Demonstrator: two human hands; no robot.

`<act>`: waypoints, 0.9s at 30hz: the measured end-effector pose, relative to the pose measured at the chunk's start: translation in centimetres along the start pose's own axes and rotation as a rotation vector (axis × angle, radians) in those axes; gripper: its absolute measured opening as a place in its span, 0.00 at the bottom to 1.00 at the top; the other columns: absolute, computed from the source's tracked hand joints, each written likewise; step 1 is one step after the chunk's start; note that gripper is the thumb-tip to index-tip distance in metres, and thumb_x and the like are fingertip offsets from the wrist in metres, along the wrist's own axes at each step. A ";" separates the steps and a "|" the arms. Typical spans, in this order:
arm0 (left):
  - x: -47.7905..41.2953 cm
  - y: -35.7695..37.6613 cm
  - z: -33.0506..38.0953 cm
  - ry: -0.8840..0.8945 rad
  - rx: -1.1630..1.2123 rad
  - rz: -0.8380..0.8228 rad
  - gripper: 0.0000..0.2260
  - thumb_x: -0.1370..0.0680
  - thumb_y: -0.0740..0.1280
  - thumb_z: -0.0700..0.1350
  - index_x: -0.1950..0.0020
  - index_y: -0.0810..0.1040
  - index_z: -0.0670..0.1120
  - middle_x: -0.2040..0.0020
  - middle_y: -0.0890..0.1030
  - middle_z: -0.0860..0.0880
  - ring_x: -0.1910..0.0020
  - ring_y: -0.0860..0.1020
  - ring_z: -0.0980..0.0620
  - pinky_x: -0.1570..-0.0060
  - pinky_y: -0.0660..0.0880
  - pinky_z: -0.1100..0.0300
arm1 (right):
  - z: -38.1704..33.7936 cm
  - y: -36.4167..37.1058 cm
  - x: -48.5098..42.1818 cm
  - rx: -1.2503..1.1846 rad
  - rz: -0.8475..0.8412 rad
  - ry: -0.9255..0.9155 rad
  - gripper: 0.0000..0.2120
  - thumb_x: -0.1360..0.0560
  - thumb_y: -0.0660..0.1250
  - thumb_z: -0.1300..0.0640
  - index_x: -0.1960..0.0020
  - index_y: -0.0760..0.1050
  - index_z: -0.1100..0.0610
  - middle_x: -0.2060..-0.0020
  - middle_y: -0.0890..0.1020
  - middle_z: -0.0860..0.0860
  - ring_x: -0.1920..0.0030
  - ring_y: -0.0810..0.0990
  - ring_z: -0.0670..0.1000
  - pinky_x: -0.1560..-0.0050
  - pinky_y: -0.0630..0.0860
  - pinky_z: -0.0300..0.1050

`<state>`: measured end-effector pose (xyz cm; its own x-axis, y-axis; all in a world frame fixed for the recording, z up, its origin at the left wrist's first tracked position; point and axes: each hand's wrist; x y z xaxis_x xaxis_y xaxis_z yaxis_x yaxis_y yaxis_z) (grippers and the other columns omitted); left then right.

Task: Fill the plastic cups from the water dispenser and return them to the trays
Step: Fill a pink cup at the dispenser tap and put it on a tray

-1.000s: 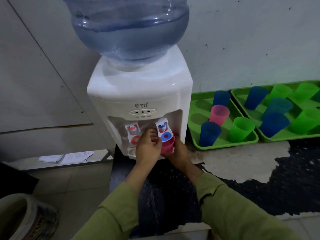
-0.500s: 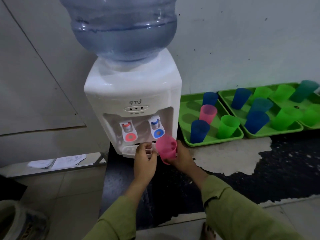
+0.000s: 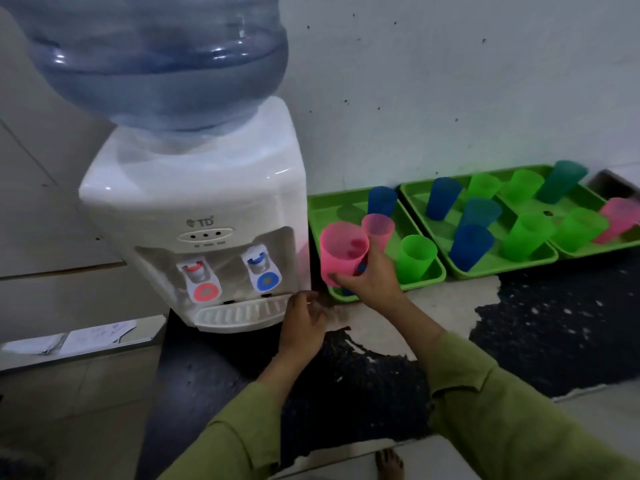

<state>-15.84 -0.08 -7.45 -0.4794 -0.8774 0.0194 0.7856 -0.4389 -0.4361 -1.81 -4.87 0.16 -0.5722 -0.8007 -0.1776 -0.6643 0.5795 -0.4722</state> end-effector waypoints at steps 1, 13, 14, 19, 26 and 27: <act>-0.5 0.5 0.3 0.000 -0.013 -0.011 0.12 0.26 0.65 0.37 0.43 0.72 0.42 0.42 0.74 0.42 0.48 0.77 0.49 0.45 0.74 0.54 | 0.0 -0.6 -1.0 -0.015 0.014 -0.004 0.35 0.40 0.79 0.59 0.38 0.66 0.59 0.51 0.74 0.47 0.50 0.75 0.49 0.55 0.72 0.32; -5.1 4.8 1.2 -0.060 -0.257 -0.094 0.30 0.28 0.70 0.42 0.29 0.62 0.39 0.30 0.65 0.41 0.30 0.63 0.45 0.33 0.59 0.60 | 1.6 -4.5 -13.6 -0.001 -0.054 -0.026 0.36 0.37 0.78 0.56 0.36 0.63 0.58 0.46 0.76 0.57 0.48 0.77 0.56 0.47 0.77 0.52; -5.3 4.9 1.2 -0.061 -0.267 -0.100 0.32 0.28 0.71 0.43 0.28 0.61 0.40 0.29 0.63 0.42 0.29 0.63 0.45 0.33 0.58 0.62 | 1.9 -4.5 -14.5 0.011 -0.061 -0.037 0.37 0.37 0.78 0.57 0.35 0.62 0.58 0.46 0.76 0.58 0.48 0.77 0.57 0.48 0.77 0.52; -6.2 5.8 0.9 -0.037 -0.291 -0.091 0.38 0.32 0.75 0.48 0.28 0.61 0.42 0.28 0.63 0.43 0.30 0.64 0.47 0.38 0.57 0.69 | 4.1 -3.4 -19.0 0.079 -0.174 0.003 0.36 0.37 0.76 0.60 0.35 0.62 0.56 0.45 0.75 0.60 0.49 0.75 0.58 0.54 0.73 0.47; -6.7 6.2 0.5 -0.029 -0.320 -0.085 0.38 0.32 0.75 0.48 0.27 0.61 0.45 0.28 0.63 0.45 0.29 0.61 0.48 0.37 0.52 0.72 | 7.0 -0.8 -22.9 0.239 -0.340 -0.014 0.40 0.39 0.78 0.60 0.34 0.61 0.57 0.44 0.75 0.59 0.47 0.75 0.59 0.52 0.73 0.51; -6.7 6.2 0.5 -0.030 -0.329 -0.078 0.38 0.33 0.75 0.48 0.27 0.61 0.45 0.29 0.64 0.45 0.29 0.60 0.48 0.38 0.50 0.74 | 7.3 -0.4 -23.1 0.251 -0.368 -0.021 0.41 0.39 0.78 0.60 0.32 0.60 0.55 0.44 0.75 0.58 0.47 0.75 0.59 0.52 0.74 0.51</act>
<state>-7.54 3.01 -9.88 -0.5176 -0.8510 0.0886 0.5760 -0.4231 -0.6994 15.19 12.33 -1.87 -0.3080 -0.9511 0.0249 -0.6829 0.2028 -0.7018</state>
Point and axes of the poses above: each hand's wrist, its own x-axis away from the middle knuckle, its own y-axis out of the palm, z = x × y
